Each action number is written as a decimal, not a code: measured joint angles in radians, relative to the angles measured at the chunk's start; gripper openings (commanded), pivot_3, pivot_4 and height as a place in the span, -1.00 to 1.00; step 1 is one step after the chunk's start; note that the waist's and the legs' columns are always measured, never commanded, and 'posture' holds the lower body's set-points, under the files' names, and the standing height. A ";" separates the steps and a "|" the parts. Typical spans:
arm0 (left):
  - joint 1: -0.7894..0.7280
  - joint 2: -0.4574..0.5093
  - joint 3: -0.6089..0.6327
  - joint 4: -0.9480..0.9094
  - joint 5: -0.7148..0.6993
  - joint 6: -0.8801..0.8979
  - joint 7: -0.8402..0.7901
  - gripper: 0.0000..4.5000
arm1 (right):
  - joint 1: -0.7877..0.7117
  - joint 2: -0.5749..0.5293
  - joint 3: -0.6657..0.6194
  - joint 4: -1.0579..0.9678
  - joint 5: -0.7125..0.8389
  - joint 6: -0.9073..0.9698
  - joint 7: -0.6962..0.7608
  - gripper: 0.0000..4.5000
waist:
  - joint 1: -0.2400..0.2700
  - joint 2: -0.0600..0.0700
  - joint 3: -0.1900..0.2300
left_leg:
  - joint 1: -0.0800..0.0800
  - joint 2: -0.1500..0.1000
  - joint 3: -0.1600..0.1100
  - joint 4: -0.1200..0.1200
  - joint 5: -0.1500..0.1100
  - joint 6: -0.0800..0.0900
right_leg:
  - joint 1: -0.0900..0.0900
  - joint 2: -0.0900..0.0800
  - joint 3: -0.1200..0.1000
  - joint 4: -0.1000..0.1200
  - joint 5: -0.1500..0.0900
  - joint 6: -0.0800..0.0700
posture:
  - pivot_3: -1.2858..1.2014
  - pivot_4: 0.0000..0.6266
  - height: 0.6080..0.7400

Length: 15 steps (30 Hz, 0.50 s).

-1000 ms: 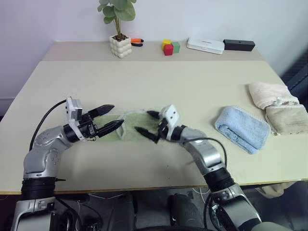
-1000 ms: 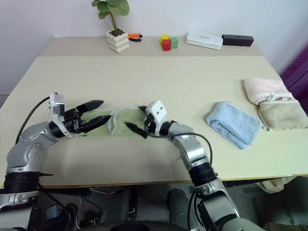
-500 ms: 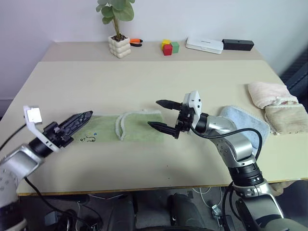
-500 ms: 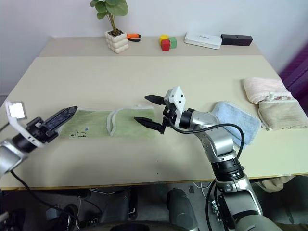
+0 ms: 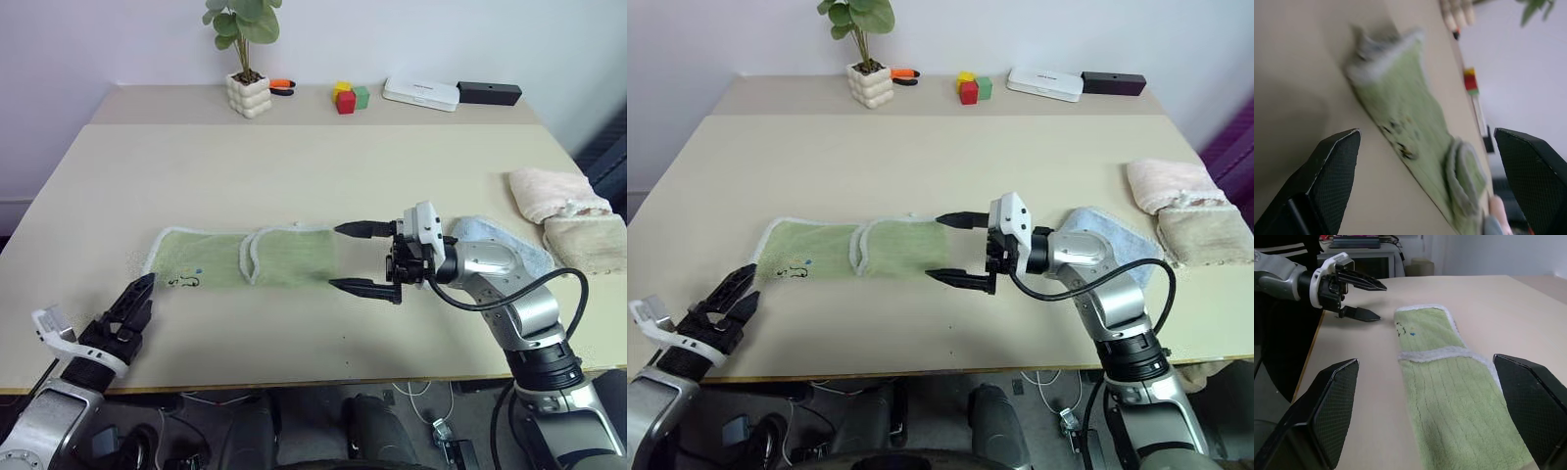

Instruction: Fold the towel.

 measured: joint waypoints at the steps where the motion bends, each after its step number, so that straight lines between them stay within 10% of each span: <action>1: -0.015 0.008 -0.005 0.018 0.005 -0.009 0.017 1.00 | 0.001 0.000 0.001 0.000 -0.001 -0.004 -0.002 0.99 | 0.000 0.000 0.000 | 0.000 0.000 0.000 0.000 0.000 0.000 | 0.000 0.000 0.000 0.000 0.000 0.000 | 0.03 -0.52 0.92; 7: -0.101 0.039 -0.032 0.089 0.013 -0.023 0.050 1.00 | 0.002 0.006 0.001 0.000 -0.009 -0.006 -0.026 0.99 | 0.000 0.001 0.000 | 0.000 -0.001 0.000 0.000 0.000 0.000 | 0.001 -0.003 0.000 0.000 0.000 0.000 | 0.03 -0.52 0.92; 15: -0.173 0.075 -0.098 0.185 0.003 0.032 0.080 -0.47 | 0.011 0.016 0.005 -0.001 -0.034 -0.009 -0.060 1.00 | 0.000 0.001 0.000 | 0.000 -0.002 0.001 0.000 0.000 0.001 | 0.001 -0.005 0.000 0.000 0.000 0.000 | 0.03 -0.52 0.92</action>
